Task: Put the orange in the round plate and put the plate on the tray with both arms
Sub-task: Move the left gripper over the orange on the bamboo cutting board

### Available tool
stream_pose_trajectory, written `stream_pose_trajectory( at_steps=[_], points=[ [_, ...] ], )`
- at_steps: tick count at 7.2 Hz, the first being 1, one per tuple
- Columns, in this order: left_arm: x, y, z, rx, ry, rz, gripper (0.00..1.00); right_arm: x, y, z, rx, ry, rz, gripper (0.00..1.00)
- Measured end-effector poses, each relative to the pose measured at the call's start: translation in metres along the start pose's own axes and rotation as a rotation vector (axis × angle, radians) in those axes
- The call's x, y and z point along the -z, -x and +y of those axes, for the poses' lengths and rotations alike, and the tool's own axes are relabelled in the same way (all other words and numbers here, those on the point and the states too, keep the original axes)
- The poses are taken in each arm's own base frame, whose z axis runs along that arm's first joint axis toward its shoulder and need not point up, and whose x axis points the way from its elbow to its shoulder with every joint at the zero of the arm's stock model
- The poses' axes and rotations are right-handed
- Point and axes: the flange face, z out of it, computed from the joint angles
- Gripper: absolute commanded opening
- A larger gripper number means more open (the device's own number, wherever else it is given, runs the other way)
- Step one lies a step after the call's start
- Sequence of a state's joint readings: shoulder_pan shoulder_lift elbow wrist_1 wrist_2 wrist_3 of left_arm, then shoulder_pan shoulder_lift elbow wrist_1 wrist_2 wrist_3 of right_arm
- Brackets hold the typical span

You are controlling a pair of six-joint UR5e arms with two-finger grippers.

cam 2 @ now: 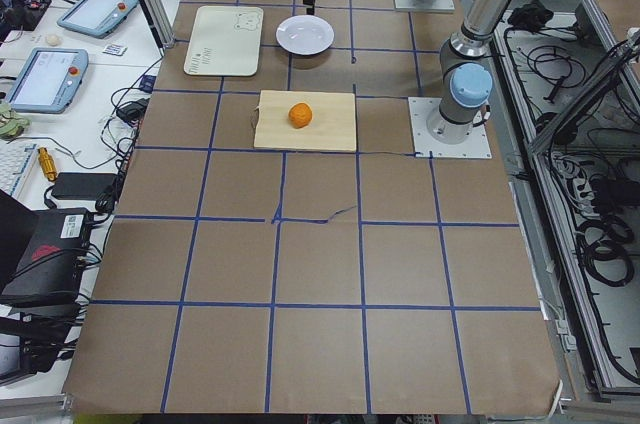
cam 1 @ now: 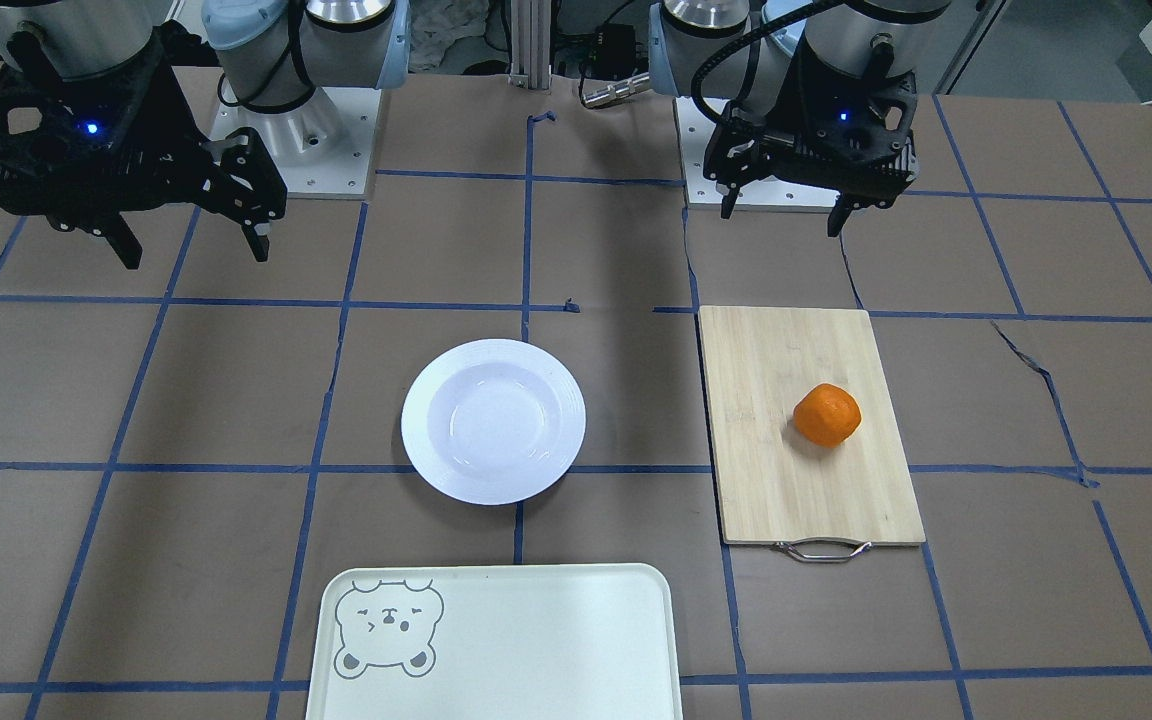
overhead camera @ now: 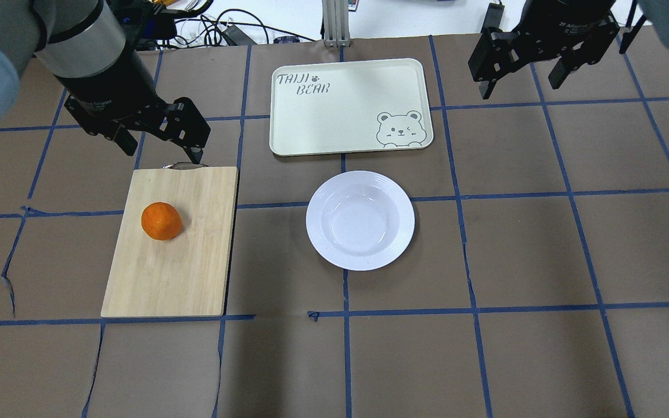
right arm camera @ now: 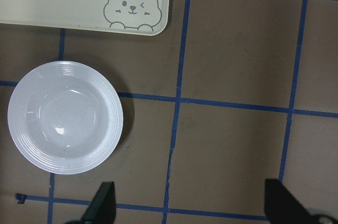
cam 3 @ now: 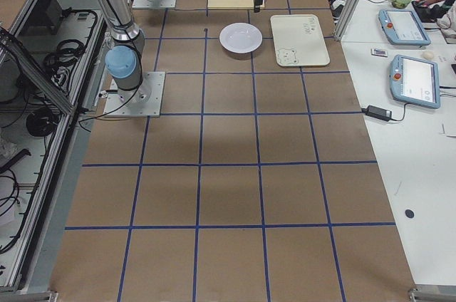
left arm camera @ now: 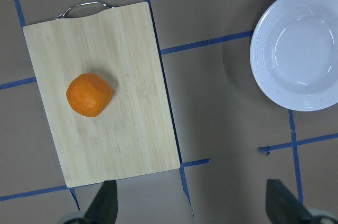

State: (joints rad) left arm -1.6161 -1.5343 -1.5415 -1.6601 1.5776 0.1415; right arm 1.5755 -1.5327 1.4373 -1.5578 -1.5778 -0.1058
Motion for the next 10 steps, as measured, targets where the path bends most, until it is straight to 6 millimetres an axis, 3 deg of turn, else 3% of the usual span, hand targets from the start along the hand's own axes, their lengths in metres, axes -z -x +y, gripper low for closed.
stream_pose_trajectory(
  at_steps=[10],
  points=[
    [-0.0081, 0.0017, -0.0051, -0.004, -0.002, 0.001, 1.0, -0.0005, -0.0023, 0.0, -0.004, 0.004, 0.001, 1.0]
  ],
)
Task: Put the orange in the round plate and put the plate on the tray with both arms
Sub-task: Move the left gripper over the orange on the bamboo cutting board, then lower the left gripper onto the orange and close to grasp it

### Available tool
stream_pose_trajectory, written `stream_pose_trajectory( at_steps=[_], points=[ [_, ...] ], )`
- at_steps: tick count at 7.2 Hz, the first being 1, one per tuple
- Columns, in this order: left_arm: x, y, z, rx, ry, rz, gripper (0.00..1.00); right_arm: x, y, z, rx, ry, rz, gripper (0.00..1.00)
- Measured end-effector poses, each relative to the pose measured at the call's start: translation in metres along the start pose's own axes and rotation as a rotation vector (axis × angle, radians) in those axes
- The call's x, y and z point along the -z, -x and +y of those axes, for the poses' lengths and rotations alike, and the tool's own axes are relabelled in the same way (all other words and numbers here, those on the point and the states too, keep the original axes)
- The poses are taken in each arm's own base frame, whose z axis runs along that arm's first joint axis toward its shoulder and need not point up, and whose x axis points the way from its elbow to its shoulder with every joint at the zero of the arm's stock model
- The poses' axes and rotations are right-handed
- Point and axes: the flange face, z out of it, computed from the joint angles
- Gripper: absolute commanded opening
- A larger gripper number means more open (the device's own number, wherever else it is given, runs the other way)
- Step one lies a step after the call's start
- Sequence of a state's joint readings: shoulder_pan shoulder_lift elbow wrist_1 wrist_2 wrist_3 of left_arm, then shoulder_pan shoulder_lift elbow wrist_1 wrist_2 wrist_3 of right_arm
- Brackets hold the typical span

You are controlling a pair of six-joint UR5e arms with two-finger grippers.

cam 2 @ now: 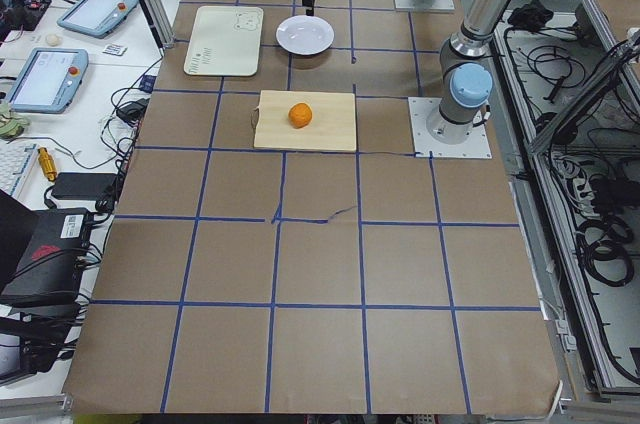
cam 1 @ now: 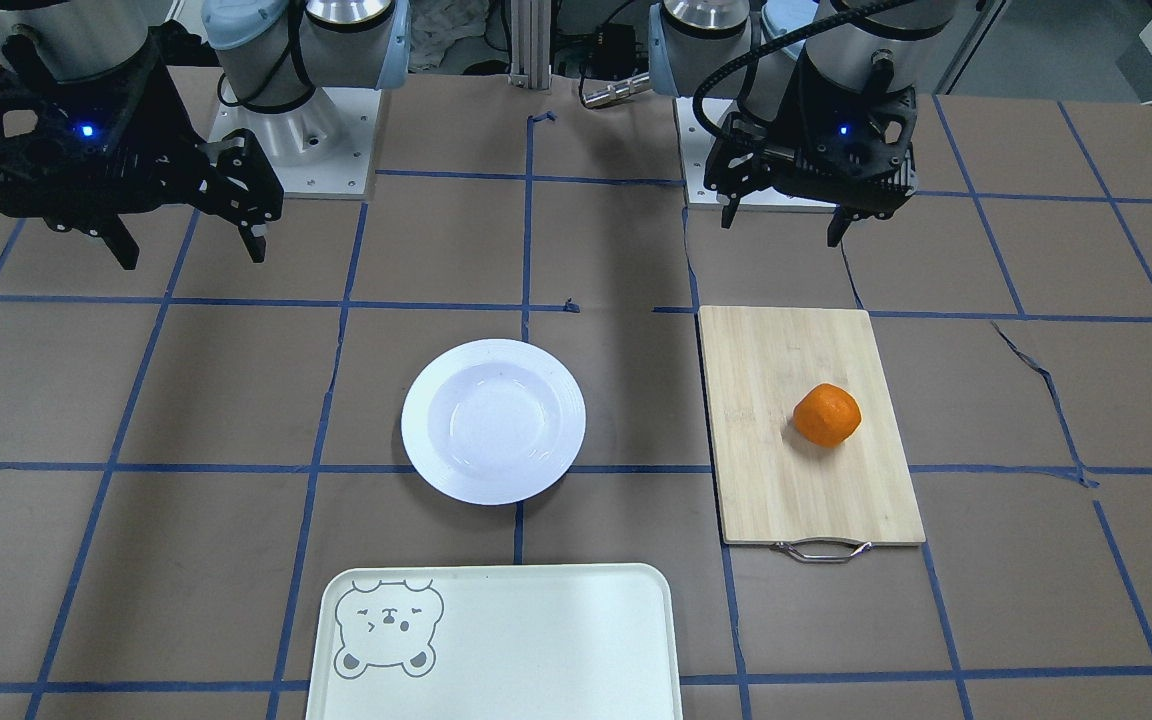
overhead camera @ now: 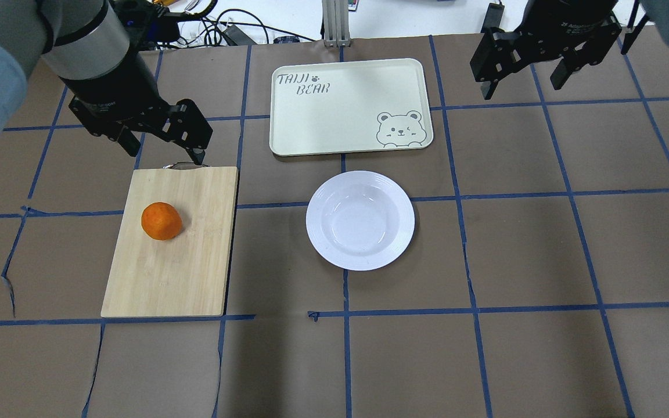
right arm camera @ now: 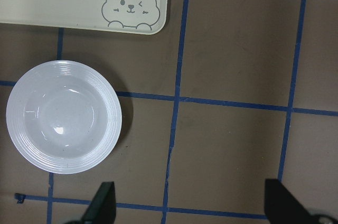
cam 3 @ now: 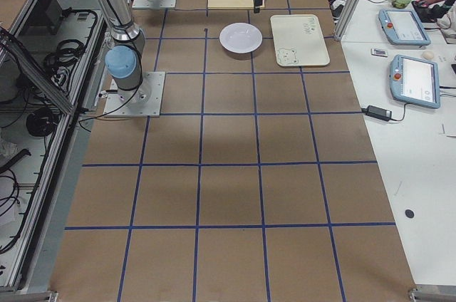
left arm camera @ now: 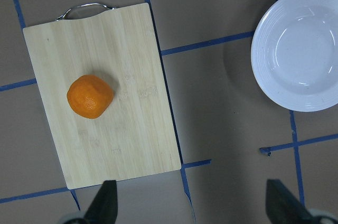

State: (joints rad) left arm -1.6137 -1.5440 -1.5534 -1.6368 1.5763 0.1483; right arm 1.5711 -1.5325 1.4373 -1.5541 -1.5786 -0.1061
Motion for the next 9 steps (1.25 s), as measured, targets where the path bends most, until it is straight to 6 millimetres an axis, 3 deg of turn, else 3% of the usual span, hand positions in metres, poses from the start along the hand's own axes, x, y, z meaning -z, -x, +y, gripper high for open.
stream_pose_trajectory(
  at_steps=[2, 3, 4, 6, 9],
  points=[
    [-0.002, 0.003, -0.006, -0.014, -0.029, -0.006, 1.0, 0.0, 0.0, 0.0, 0.001, 0.0, 0.001, 1.0],
    [-0.009, 0.005, -0.011, -0.028, -0.027, -0.01, 1.0, 0.0, 0.0, 0.0, 0.0, -0.001, 0.002, 1.0],
    [-0.028, 0.007, -0.018, -0.047, -0.005, -0.013, 1.0, 0.001, 0.0, 0.0, 0.0, -0.001, 0.002, 1.0],
    [-0.094, 0.027, -0.034, -0.109, 0.067, -0.057, 1.0, 0.001, 0.001, 0.001, 0.001, -0.001, 0.003, 1.0],
    [-0.186, 0.072, -0.043, -0.374, 0.132, -0.073, 0.98, 0.0, 0.001, 0.0, 0.001, 0.0, 0.003, 1.0]
  ],
)
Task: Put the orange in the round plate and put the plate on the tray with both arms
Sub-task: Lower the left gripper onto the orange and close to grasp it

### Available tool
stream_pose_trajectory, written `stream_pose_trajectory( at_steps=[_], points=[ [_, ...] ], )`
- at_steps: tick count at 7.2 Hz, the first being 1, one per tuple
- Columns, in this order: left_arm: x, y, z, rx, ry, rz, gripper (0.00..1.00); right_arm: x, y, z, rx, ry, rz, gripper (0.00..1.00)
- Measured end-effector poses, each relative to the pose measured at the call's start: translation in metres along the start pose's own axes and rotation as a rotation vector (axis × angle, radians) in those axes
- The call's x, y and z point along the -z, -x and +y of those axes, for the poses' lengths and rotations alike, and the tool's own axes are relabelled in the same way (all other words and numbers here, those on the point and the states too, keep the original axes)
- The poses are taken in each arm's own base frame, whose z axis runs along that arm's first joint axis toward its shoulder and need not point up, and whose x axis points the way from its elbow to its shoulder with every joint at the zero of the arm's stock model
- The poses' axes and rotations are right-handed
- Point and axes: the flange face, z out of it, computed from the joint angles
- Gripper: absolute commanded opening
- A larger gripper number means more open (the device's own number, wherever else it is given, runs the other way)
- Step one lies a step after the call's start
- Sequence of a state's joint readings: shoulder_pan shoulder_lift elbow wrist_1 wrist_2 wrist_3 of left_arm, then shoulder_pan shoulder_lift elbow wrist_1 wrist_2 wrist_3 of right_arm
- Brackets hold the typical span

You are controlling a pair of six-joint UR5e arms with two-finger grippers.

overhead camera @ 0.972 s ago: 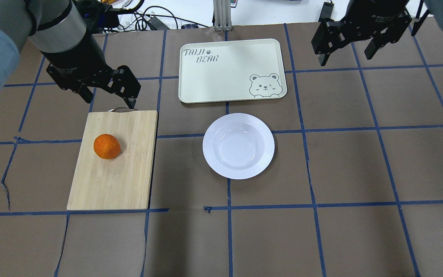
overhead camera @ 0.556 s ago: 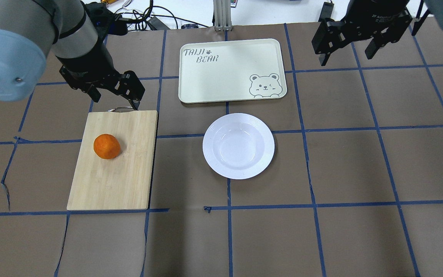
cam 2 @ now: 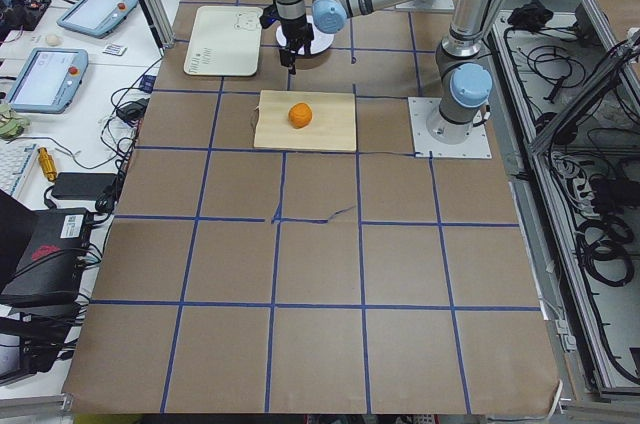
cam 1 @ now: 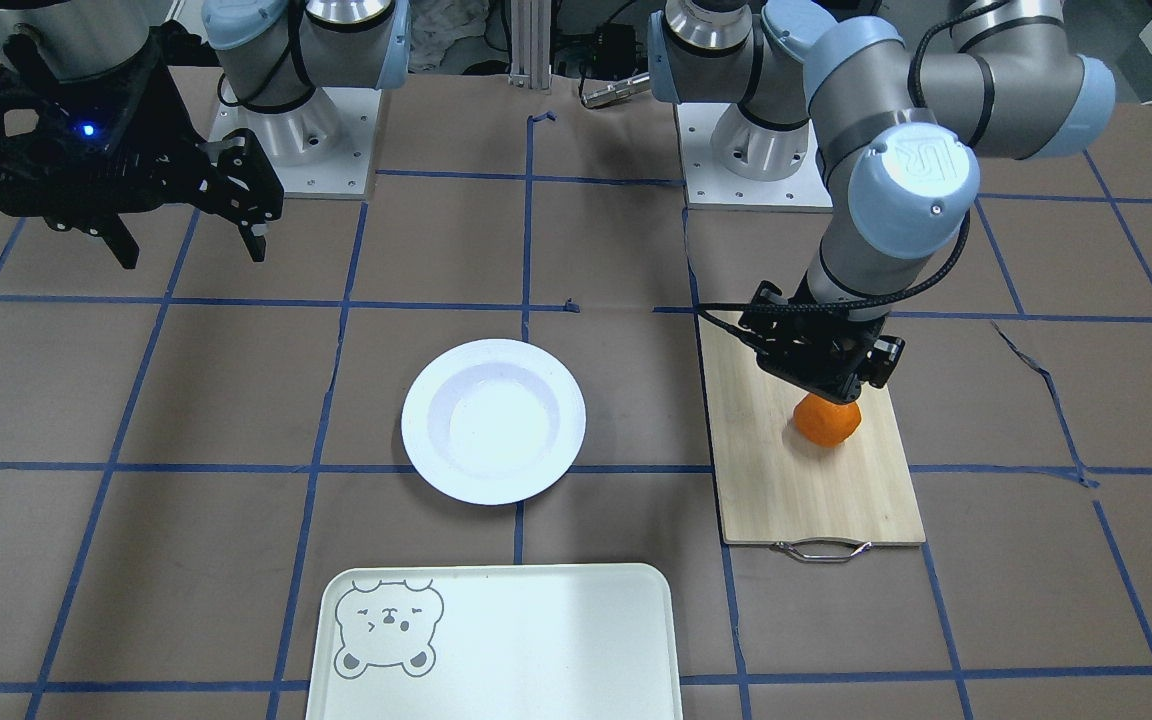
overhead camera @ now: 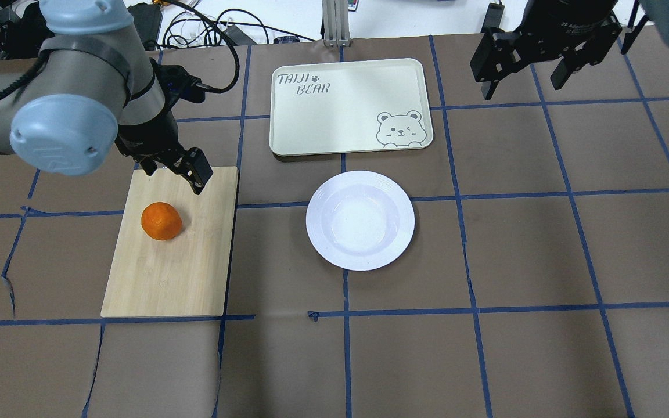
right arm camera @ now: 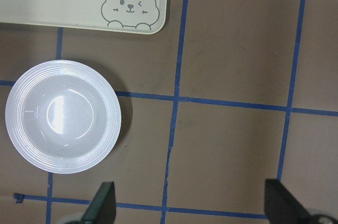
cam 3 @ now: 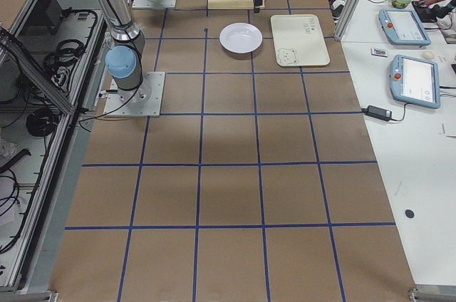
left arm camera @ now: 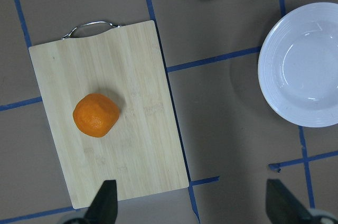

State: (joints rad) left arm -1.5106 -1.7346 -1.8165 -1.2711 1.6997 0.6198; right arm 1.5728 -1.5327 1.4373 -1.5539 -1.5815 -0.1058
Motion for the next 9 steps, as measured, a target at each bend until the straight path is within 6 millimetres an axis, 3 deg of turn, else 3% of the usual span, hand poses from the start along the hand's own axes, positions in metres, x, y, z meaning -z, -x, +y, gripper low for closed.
stream_pose_trajectory(
  at_steps=[2, 4, 5, 6, 7, 9],
  points=[
    [-0.044, 0.028, -0.002, -0.103, 0.011, -0.041, 0.98, 0.0, 0.0, 0.0, 0.0, 0.0, 0.0, 1.0],
    [-0.082, 0.038, -0.005, -0.134, 0.05, -0.023, 0.99, 0.0, 0.001, 0.0, 0.001, 0.0, -0.002, 1.0],
    [-0.101, 0.037, -0.004, -0.143, 0.075, -0.006, 0.8, 0.0, 0.0, 0.0, 0.0, 0.0, -0.001, 1.0],
    [-0.111, 0.037, -0.003, -0.148, 0.089, 0.004, 0.14, 0.0, 0.0, 0.0, 0.0, 0.0, 0.0, 1.0],
    [-0.116, 0.037, -0.003, -0.148, 0.094, 0.009, 0.0, 0.0, 0.0, 0.0, 0.0, 0.0, 0.0, 1.0],
    [-0.112, 0.039, -0.005, -0.115, 0.072, 0.003, 0.0, 0.0, 0.0, 0.0, 0.0, 0.0, 0.0, 1.0]
  ],
)
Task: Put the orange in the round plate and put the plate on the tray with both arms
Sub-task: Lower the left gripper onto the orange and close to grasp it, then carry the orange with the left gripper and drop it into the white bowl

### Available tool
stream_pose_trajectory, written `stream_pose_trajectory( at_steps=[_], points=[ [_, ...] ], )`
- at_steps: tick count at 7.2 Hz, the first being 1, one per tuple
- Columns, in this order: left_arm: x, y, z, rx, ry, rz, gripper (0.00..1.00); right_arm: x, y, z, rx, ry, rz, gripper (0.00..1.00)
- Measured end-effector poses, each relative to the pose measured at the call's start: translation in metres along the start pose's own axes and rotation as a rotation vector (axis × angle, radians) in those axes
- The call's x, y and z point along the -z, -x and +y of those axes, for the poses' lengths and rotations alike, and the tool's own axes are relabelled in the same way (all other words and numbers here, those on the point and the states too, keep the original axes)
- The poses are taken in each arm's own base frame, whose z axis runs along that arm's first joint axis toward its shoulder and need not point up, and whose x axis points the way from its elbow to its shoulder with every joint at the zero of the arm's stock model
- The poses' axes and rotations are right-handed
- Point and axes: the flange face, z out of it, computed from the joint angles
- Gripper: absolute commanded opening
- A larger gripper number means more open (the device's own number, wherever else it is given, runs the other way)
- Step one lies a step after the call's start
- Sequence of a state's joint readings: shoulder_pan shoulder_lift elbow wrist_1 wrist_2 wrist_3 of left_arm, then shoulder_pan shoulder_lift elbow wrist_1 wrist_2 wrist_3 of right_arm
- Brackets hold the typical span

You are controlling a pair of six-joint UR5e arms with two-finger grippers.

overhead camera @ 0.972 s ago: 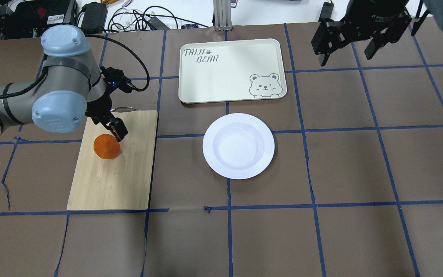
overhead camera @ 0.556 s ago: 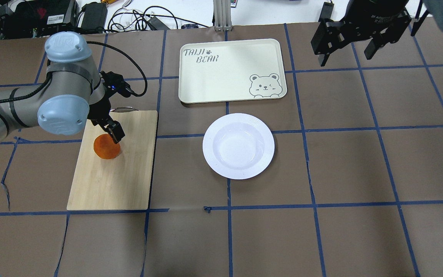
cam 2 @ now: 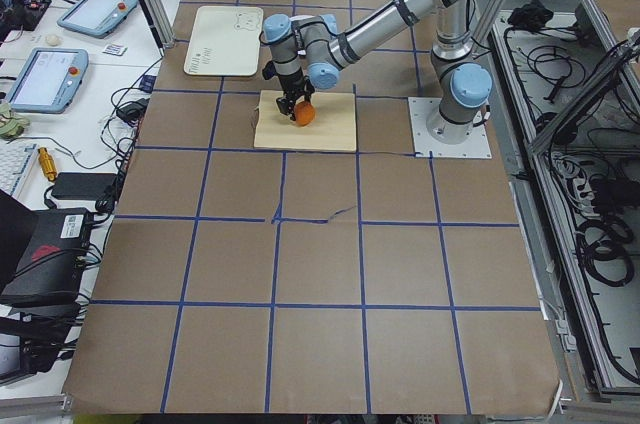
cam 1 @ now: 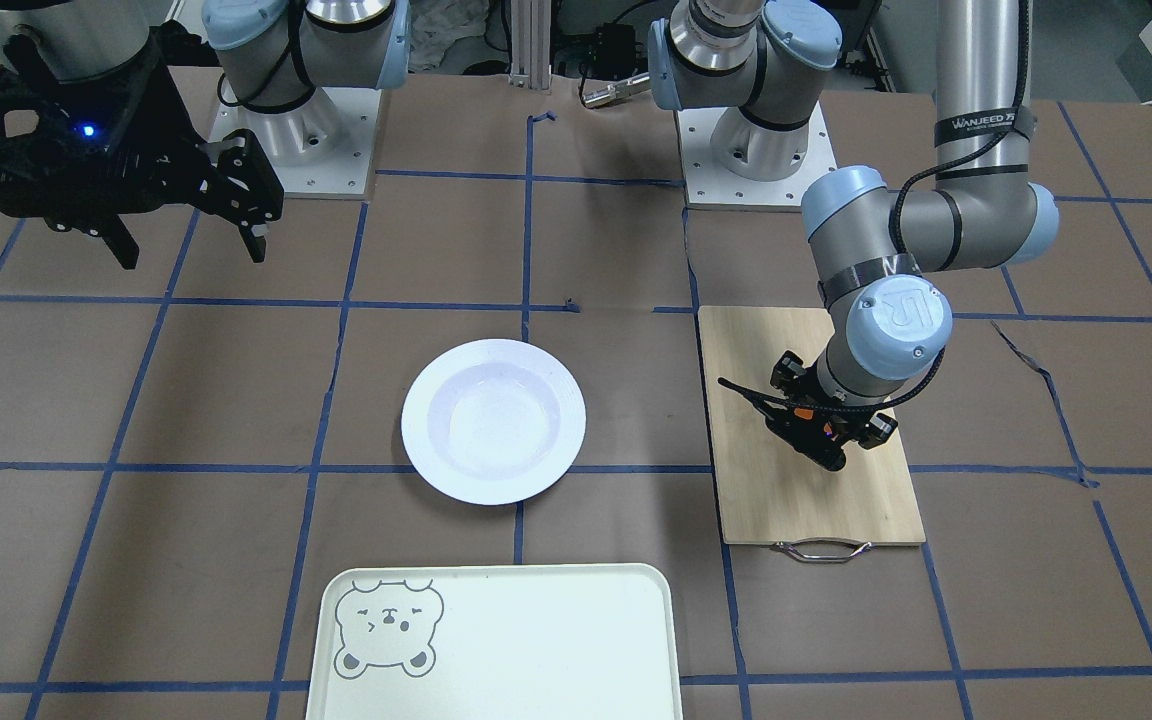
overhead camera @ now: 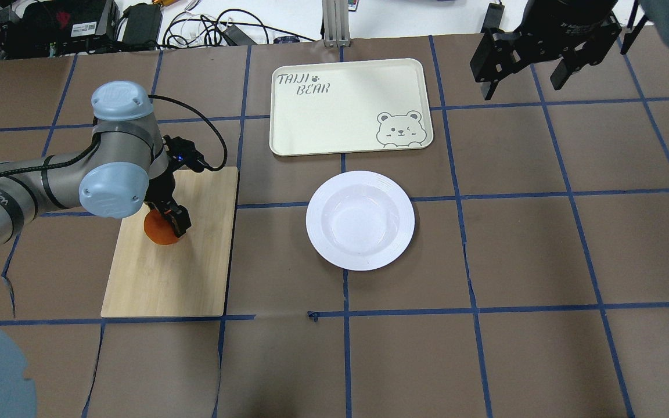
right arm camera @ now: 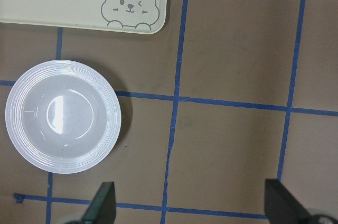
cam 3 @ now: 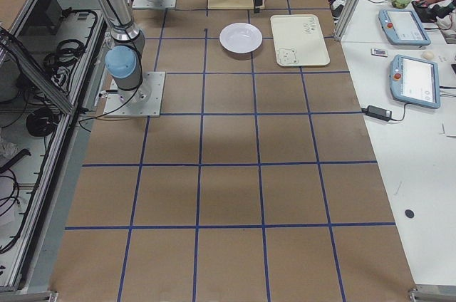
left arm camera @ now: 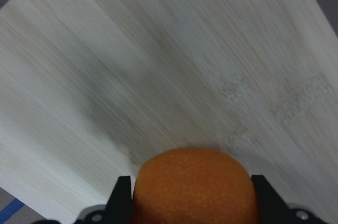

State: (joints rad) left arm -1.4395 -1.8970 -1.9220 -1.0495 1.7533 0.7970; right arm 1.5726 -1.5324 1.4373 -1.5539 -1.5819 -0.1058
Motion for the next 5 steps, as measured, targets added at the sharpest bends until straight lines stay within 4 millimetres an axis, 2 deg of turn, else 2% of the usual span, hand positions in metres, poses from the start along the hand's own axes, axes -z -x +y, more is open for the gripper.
stream_pose_trajectory(
  at_steps=[2, 3, 4, 5],
  points=[
    [0.022, -0.012, -0.009, 0.219, -0.055, 0.039, 0.0, 0.0, -0.001, 0.0, -0.001, 0.0, 0.001, 1.0],
    [0.04, -0.03, -0.021, 0.348, -0.068, 0.097, 0.0, 0.0, -0.001, 0.0, -0.001, 0.0, 0.001, 1.0],
    [0.059, -0.063, -0.04, 0.455, -0.07, 0.155, 0.0, 0.0, -0.001, 0.0, -0.002, 0.0, 0.002, 1.0],
    [0.07, -0.106, -0.061, 0.548, -0.063, 0.188, 0.0, 0.0, -0.001, 0.0, -0.001, 0.0, 0.002, 1.0]
  ],
)
